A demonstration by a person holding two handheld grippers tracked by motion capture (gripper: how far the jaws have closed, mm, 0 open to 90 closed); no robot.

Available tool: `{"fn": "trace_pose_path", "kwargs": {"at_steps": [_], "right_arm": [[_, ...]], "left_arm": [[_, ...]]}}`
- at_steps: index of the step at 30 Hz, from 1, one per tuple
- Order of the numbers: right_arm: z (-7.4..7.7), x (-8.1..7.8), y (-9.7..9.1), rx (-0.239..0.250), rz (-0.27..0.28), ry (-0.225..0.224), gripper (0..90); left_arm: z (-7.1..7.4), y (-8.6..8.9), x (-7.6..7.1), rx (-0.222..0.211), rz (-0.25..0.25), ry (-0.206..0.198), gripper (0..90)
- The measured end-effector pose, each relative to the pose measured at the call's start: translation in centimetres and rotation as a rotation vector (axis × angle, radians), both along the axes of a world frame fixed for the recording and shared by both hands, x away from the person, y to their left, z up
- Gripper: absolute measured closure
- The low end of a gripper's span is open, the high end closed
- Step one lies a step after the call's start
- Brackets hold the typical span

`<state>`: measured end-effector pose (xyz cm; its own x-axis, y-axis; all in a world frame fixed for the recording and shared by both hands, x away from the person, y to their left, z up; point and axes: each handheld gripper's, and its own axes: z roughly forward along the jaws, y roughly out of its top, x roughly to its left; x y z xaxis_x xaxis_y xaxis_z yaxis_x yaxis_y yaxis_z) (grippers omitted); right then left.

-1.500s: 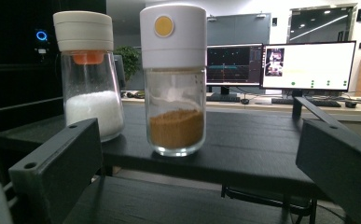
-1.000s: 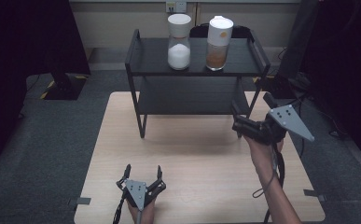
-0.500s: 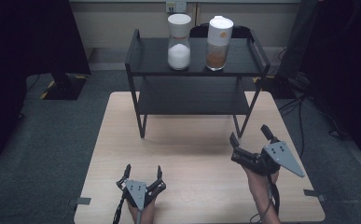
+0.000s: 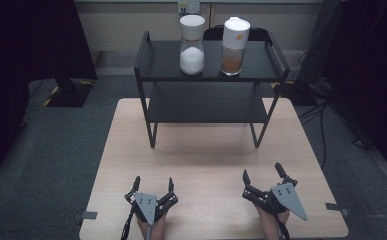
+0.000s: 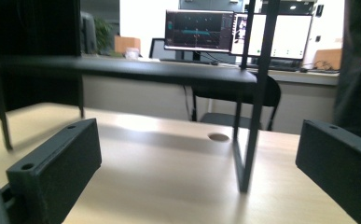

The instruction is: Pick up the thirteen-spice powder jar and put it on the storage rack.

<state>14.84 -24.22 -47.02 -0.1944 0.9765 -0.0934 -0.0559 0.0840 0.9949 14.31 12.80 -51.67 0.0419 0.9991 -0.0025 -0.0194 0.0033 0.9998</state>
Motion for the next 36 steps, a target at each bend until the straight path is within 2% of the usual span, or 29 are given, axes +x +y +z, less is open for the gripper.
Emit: {"fn": "trace_pose_path", "kwargs": {"at_steps": [5,9,13,22,25,36], "right_arm": [[-1.8,-0.6,-0.5,0.025,-0.015,0.012,0.0],[-2.8,-0.8,-0.5,0.025,-0.023,0.014,0.0],[-3.5,-0.9,-0.5,0.048,-0.034,0.008,0.0],[-4.4,-0.8,-0.8,0.058,-0.037,0.024,0.0],[-4.5,-0.8,-1.1,0.075,-0.036,0.029,0.0],[-4.5,-0.8,-0.8,0.079,-0.059,0.026,0.0]], "left_arm": [[0.0,0.0,0.0,0.000,0.000,0.000,0.0],[0.0,0.0,0.0,0.000,0.000,0.000,0.0],[0.0,0.0,0.0,0.000,0.001,0.000,0.0],[0.0,0.0,0.0,0.000,0.001,0.000,0.0],[0.0,0.0,0.0,0.000,0.001,0.000,0.0],[0.0,-0.2,0.0,0.000,0.009,0.000,0.0]]}}
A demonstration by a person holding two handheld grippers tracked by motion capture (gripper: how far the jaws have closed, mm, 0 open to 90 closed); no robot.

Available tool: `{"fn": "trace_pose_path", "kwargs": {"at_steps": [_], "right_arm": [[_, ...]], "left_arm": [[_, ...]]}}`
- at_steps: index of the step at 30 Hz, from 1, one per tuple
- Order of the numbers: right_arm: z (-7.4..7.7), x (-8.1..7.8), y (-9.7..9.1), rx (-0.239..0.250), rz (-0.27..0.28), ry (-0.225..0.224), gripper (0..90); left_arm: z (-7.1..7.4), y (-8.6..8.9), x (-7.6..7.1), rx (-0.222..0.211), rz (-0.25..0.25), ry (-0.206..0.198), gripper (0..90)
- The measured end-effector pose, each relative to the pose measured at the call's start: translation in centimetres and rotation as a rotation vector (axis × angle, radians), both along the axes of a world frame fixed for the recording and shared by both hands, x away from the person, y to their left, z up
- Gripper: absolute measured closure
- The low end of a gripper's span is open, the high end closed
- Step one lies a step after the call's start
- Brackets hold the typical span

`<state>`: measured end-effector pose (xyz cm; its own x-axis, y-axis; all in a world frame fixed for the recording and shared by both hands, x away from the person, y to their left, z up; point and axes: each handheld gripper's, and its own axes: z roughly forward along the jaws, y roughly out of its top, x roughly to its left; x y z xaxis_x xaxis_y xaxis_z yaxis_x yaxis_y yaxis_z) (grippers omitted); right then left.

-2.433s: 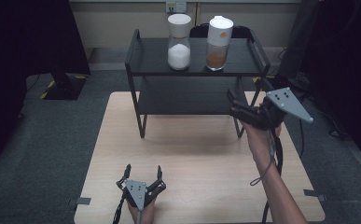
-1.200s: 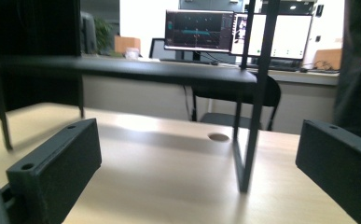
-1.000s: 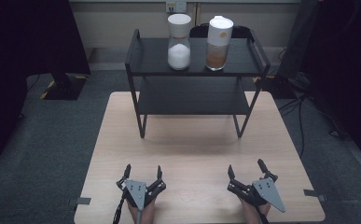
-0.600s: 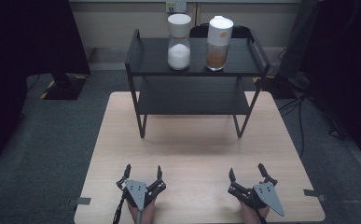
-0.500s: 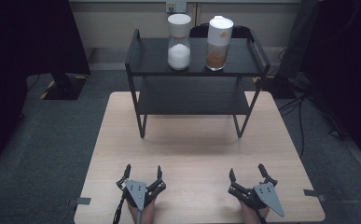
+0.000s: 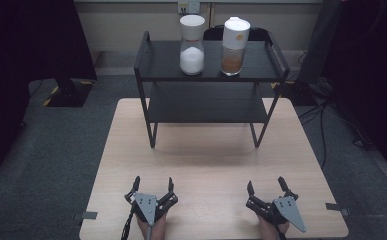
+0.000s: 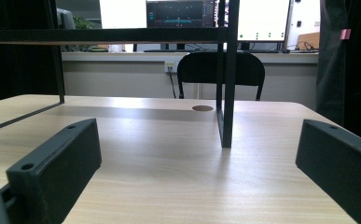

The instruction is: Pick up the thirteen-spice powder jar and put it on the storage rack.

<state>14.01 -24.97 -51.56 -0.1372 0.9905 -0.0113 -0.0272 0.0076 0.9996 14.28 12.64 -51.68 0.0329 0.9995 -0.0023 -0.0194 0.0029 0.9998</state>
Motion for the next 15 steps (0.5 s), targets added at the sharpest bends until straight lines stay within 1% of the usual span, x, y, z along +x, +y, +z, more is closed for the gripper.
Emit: {"fn": "trace_pose_path", "kwargs": {"at_steps": [15], "right_arm": [[0.00,0.01,-0.14,0.000,0.008,0.000,0.0]], "left_arm": [[0.00,0.00,0.00,0.000,0.000,0.000,0.0]]}}
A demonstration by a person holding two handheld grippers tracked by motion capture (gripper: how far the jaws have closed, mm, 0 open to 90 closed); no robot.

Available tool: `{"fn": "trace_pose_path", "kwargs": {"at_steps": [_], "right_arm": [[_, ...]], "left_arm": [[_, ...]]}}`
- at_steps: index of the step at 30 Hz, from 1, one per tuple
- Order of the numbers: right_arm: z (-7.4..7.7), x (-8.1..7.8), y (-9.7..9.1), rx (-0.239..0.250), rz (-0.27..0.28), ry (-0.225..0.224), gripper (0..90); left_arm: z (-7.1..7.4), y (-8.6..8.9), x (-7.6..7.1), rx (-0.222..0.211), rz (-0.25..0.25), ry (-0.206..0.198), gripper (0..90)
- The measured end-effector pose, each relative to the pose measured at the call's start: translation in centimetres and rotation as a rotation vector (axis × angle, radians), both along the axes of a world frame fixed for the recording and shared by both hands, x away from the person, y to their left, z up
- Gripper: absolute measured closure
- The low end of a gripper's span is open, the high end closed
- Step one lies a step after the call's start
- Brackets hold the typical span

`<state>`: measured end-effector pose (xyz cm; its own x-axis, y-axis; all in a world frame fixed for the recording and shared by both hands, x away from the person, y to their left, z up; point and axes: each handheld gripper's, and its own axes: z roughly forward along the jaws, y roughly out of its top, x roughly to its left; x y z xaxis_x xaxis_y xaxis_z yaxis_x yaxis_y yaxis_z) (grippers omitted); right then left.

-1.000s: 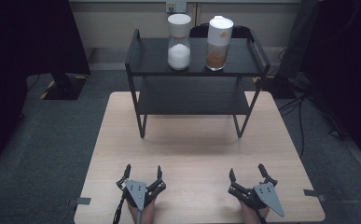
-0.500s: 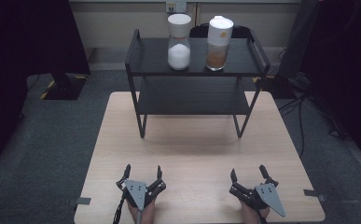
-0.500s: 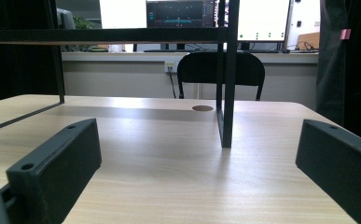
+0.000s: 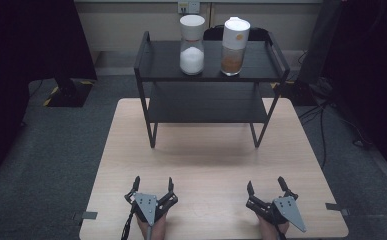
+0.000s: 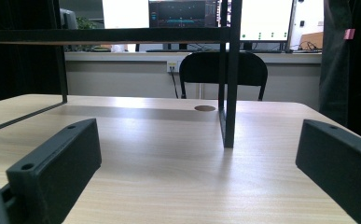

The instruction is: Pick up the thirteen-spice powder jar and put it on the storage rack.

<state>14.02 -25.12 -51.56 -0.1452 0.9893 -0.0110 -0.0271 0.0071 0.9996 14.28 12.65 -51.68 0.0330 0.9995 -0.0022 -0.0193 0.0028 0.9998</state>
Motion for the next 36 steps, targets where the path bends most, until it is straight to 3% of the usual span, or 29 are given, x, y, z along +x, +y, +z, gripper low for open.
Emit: {"fn": "trace_pose_path", "kwargs": {"at_steps": [24,36], "right_arm": [[0.00,-0.03,0.19,-0.001,-0.012,0.000,0.0],[0.07,0.06,-0.16,-0.001,0.008,0.003,0.0]], "left_arm": [[0.00,0.00,0.00,0.000,0.000,0.000,0.0],[0.19,0.34,0.15,-0.006,-0.017,0.010,0.0]]}}
